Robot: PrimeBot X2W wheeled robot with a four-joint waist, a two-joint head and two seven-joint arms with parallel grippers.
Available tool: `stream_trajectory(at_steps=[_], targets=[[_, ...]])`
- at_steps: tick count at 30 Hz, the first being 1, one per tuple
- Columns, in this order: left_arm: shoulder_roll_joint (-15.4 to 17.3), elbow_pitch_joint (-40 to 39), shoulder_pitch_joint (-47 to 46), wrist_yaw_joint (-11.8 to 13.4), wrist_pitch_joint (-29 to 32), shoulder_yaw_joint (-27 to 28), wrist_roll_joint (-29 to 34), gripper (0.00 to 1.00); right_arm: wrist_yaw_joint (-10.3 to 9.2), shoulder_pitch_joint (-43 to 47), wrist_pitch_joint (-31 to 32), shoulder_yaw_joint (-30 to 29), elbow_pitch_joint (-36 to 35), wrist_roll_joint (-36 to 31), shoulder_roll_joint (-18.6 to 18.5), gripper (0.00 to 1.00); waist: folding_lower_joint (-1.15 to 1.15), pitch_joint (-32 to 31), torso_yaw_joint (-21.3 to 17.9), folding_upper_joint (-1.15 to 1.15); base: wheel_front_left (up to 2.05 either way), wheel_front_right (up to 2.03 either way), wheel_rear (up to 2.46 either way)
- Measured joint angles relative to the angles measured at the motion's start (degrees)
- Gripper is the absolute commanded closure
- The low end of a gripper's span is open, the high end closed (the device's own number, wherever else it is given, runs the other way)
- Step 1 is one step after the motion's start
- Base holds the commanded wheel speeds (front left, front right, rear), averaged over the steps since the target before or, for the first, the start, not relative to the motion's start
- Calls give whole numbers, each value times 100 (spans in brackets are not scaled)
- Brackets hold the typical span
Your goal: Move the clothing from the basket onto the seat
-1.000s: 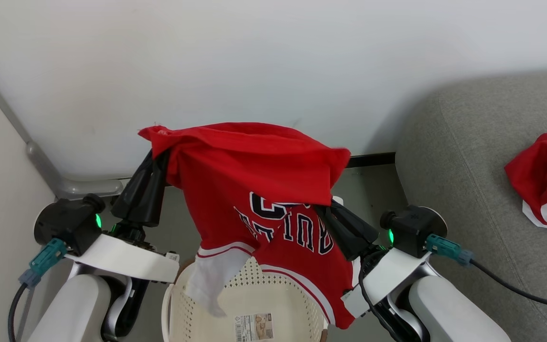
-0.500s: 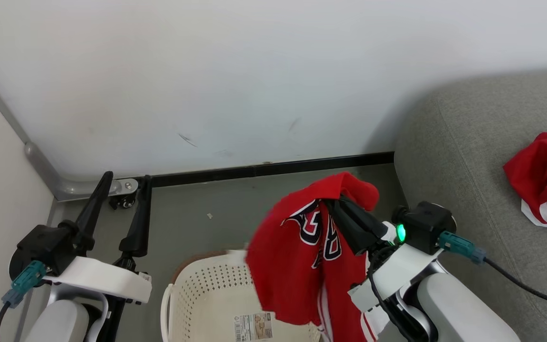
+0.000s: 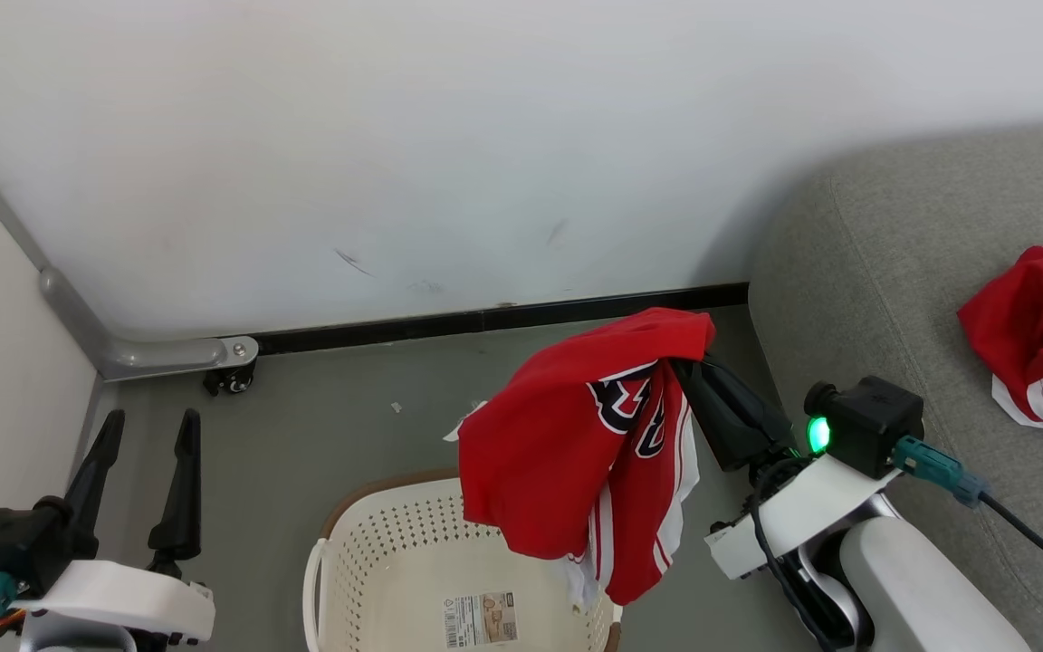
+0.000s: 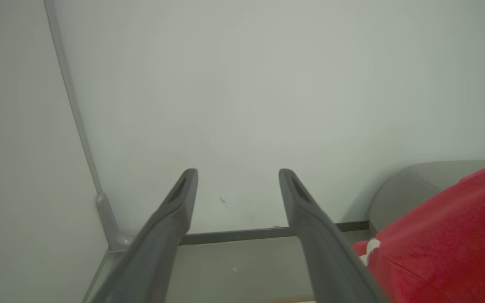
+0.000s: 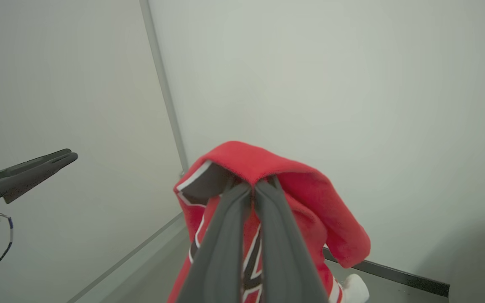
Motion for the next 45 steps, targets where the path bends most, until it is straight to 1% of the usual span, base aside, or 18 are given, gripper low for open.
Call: stream_trajectory(at_steps=[6, 16, 21, 23, 29, 32, 34, 39, 45], targets=[[0, 53, 209, 25, -45, 143, -8, 0, 0, 121, 0, -199, -22, -15, -2, 100, 0, 4, 13, 0, 0, 0, 0], [-18, 51, 249, 24, -77, 197, -8, 0, 0, 148, 0, -269, -63, -167, 9, 100, 0, 8, 27, 0, 0, 0, 0], [-51, 47, 249, 8, -93, 193, -8, 0, 0, 159, 0, -430, -133, -197, 14, 100, 0, 7, -12, 0, 0, 0, 0], [-57, 47, 249, -38, -93, 190, -8, 0, 0, 193, 0, -516, -157, -234, 30, 100, 0, 9, -36, 0, 0, 0, 0], [-68, 45, 248, -94, -94, 141, 2, 0, 0, 392, 0, -851, -289, -303, 96, 100, 0, 22, -135, 0, 0, 0, 0], [-86, 47, 245, -182, -94, 104, 22, 0, 0, 404, 0, -1056, -383, -346, 143, 100, 0, 33, -201, 0, 0, 0, 0], [-91, 47, 239, -192, -94, 71, 23, 0, 0, 443, 0, -1157, -449, -377, 154, 100, 0, 42, -250, 0, 0, 0, 0], [-104, 54, 211, -292, -94, 15, 32, 0, 0, 567, 0, -1308, -568, -508, 171, 100, 0, 70, -393, 0, 0, 0, 0], [-104, 75, 129, -345, -94, -36, 82, 0, 0, 641, 0, -1447, -753, -592, 215, 100, 0, 103, -602, 0, 0, 0, 0]])
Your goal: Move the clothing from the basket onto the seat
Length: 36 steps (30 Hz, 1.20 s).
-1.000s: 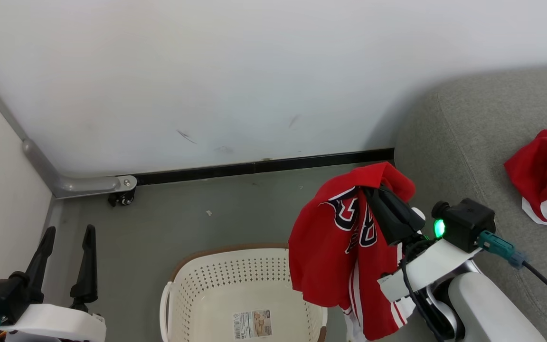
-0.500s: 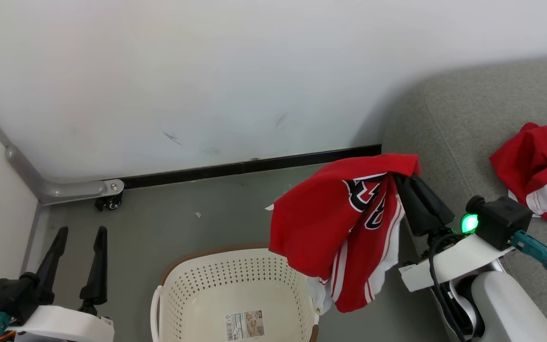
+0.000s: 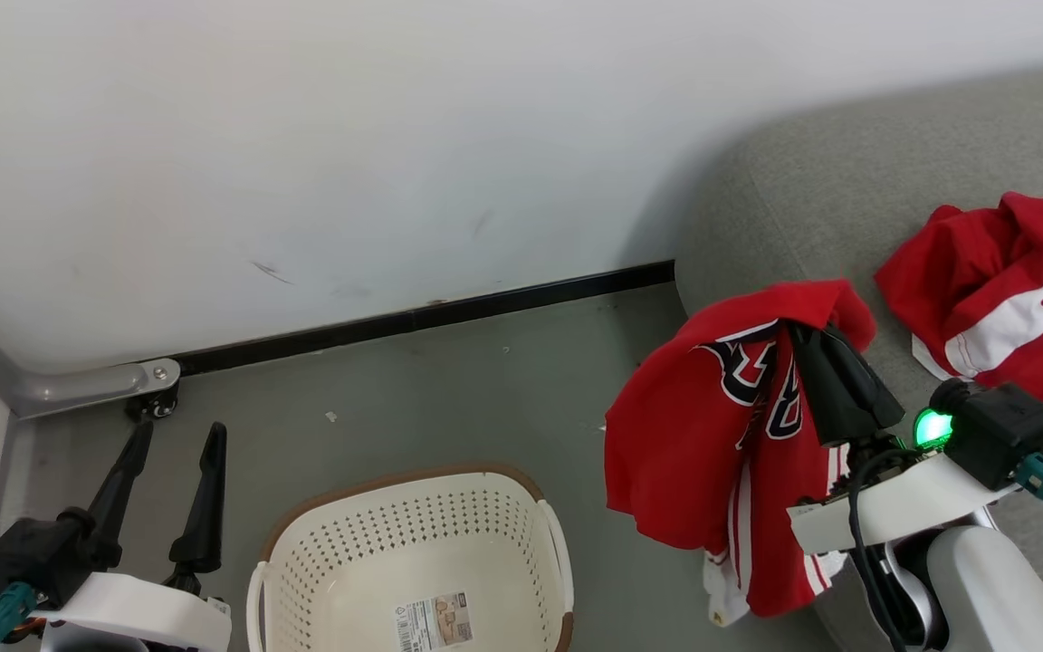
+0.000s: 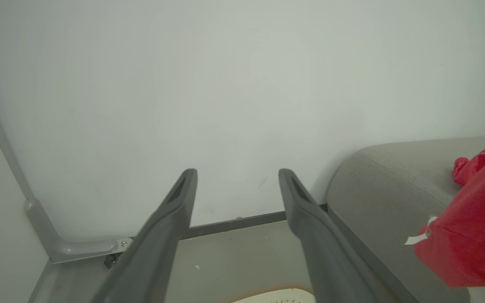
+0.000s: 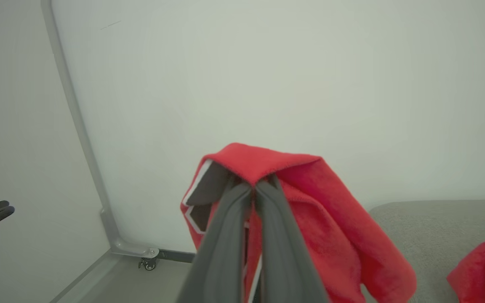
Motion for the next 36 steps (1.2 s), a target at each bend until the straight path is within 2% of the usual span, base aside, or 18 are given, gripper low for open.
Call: stream_trajectory(at_steps=[22, 36], targets=[[89, 110, -136, -91, -2, 109, 57, 0, 0, 341, 0, -34, -321, -165, 113, 100, 0, 149, -1027, 0, 0, 0, 0], [153, -58, -67, -15, -8, 365, 90, 0, 0, 305, 0, 62, -278, 24, 152, 100, 0, 331, -1409, 0, 0, 0, 0]])
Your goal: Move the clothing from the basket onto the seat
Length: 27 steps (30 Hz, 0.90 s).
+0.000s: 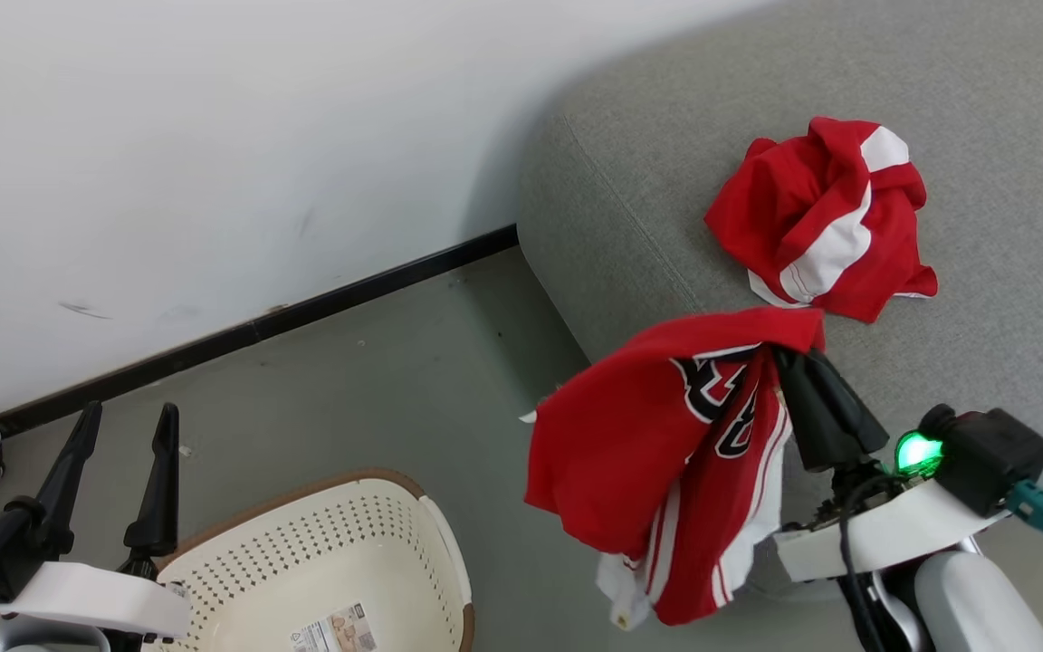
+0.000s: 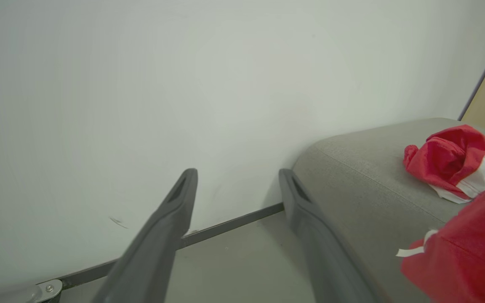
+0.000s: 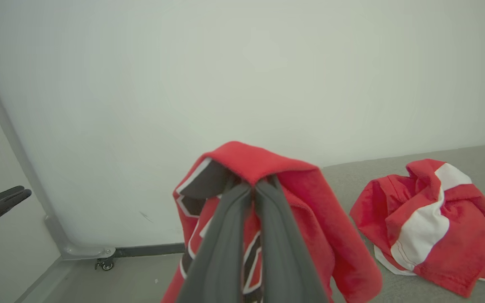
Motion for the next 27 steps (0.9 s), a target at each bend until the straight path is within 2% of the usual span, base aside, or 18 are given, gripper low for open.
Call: stream_trajectory(at_steps=[5, 13, 18, 27], targets=[[3, -71, 65, 8, 0, 3, 1, 0, 0, -232, 0, -209, 171, 246, 20, 100, 0, 110, -12, 0, 0, 0, 0], [40, -224, 79, 7, 0, 33, 1, 0, -1, -1021, 16, -881, 336, 286, -5, 100, 0, 318, 59, 0, 0, 0, 0], [125, -276, 126, 7, 0, 66, 1, 0, -1, -1601, 130, -1289, 278, 250, -257, 100, 0, 444, 112, 0, 0, 0, 0], [304, -514, 197, -2, 19, 114, 5, 0, 0, -3087, 732, -2197, 188, 93, -928, 100, 0, 795, 247, 0, 0, 0, 0]])
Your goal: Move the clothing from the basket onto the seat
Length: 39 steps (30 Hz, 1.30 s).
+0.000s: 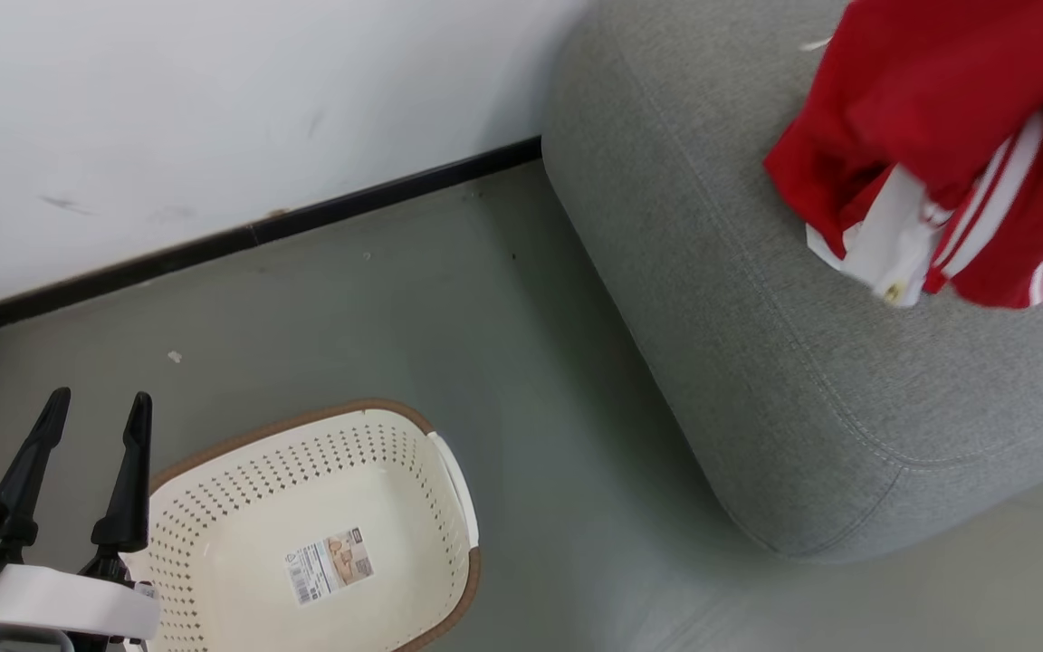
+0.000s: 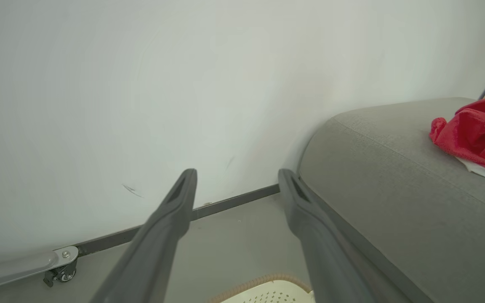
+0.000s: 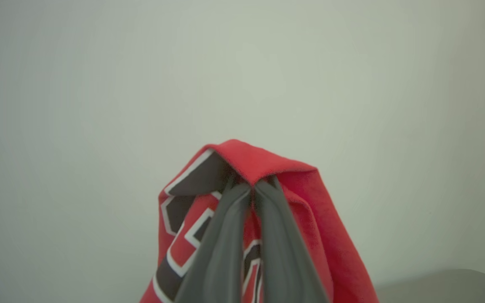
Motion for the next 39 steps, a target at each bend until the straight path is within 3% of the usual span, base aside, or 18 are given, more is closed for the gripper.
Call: stream_trajectory(at_steps=[11, 21, 28, 39], targets=[[263, -250, 32, -32, 226, 119, 0, 0, 0, -1346, 816, -479, 500, -64, -684, 100, 0, 570, 190, 0, 0, 0, 0], [449, -500, 20, -83, 294, 255, -10, 0, 0, -1896, 1202, -929, 764, -458, -1068, 100, 0, 1135, 359, 0, 0, 0, 0], [568, -600, -55, -182, 297, 280, -59, 0, 1, -1341, 1351, -1382, 1303, -712, -691, 100, 0, 1505, 467, 0, 0, 0, 0], [727, -644, -307, -260, 327, 360, -101, 0, 1, -751, 1350, -2350, 1967, -809, 364, 100, 0, 1960, 624, 0, 0, 0, 0]])
